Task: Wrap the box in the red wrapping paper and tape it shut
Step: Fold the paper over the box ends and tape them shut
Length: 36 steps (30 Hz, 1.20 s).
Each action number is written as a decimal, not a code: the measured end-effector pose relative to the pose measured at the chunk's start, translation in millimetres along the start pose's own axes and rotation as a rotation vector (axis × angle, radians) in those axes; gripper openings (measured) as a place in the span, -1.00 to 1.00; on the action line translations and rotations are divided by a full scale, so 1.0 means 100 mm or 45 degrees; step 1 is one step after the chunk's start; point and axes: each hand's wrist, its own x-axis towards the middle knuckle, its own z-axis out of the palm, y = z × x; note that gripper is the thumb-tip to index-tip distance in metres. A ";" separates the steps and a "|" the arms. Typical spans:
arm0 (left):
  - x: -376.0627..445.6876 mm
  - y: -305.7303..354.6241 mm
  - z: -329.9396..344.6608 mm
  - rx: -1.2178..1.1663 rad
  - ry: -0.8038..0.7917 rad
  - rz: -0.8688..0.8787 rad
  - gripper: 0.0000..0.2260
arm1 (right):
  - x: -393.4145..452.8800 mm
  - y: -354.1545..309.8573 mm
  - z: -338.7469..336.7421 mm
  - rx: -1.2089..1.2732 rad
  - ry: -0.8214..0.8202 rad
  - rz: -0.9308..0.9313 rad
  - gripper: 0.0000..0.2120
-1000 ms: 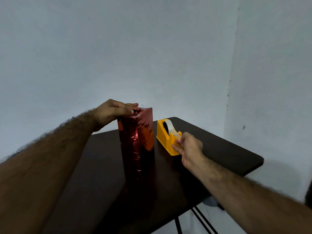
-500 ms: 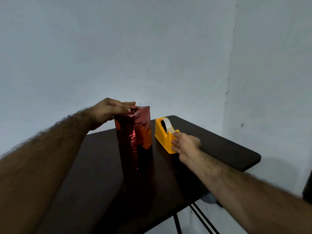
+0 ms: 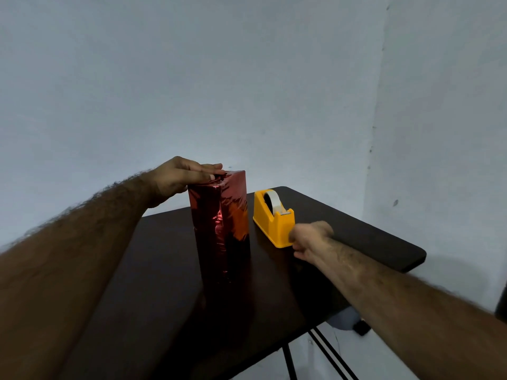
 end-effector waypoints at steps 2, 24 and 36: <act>0.01 0.01 0.00 0.001 -0.002 -0.006 -0.39 | 0.02 0.09 -0.08 -0.141 -0.016 -0.055 -0.71; 0.01 -0.01 -0.02 -0.020 0.098 -0.020 -0.87 | -0.85 -2.25 0.23 -1.329 -1.474 -1.286 -0.92; 0.00 0.06 0.03 -0.053 0.030 0.010 -0.63 | -0.67 -2.51 0.71 -1.661 -1.682 -0.935 -0.89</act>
